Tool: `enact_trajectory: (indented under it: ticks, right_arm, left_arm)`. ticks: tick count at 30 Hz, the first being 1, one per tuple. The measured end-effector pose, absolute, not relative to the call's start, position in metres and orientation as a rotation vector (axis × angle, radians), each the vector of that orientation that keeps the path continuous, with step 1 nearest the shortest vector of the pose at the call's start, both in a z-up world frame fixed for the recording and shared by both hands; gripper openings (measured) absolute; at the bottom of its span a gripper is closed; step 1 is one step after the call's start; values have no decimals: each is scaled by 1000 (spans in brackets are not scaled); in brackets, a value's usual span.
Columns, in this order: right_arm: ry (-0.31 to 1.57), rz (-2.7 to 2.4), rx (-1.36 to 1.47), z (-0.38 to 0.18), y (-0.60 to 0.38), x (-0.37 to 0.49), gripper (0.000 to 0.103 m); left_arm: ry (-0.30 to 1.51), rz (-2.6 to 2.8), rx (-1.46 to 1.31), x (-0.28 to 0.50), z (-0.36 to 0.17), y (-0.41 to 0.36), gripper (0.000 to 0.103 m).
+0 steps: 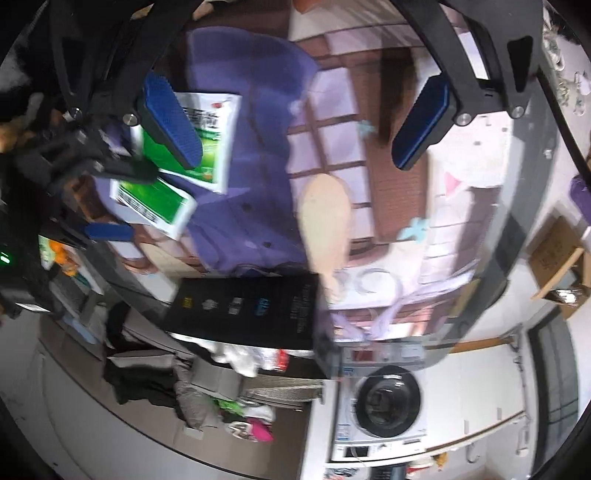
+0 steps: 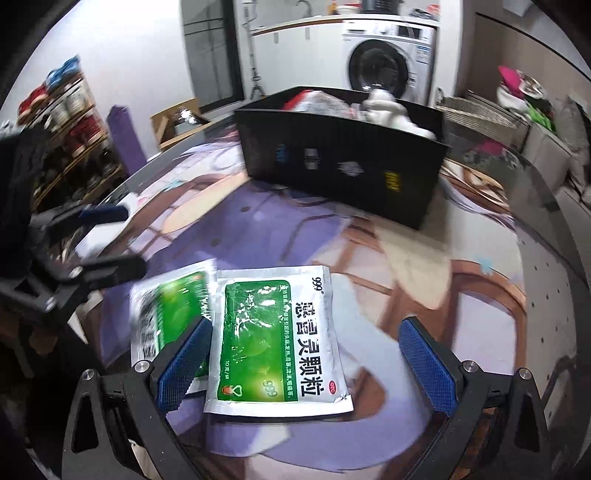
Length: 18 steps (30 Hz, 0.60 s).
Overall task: Organize soft objects
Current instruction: 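Grasp the larger green medicine packet with the right gripper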
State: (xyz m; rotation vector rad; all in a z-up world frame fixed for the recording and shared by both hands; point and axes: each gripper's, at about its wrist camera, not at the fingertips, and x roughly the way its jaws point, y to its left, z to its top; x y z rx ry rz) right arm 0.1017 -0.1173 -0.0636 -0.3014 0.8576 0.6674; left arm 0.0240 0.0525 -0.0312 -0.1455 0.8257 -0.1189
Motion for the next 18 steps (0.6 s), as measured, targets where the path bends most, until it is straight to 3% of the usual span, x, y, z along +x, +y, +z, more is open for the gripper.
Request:
enact_trajectory:
  ticks: [18]
  right_arm:
    - [864,584,-282,-62,-166,113,102]
  left_arm:
    - [879,-318,67,24,-38,-20,103]
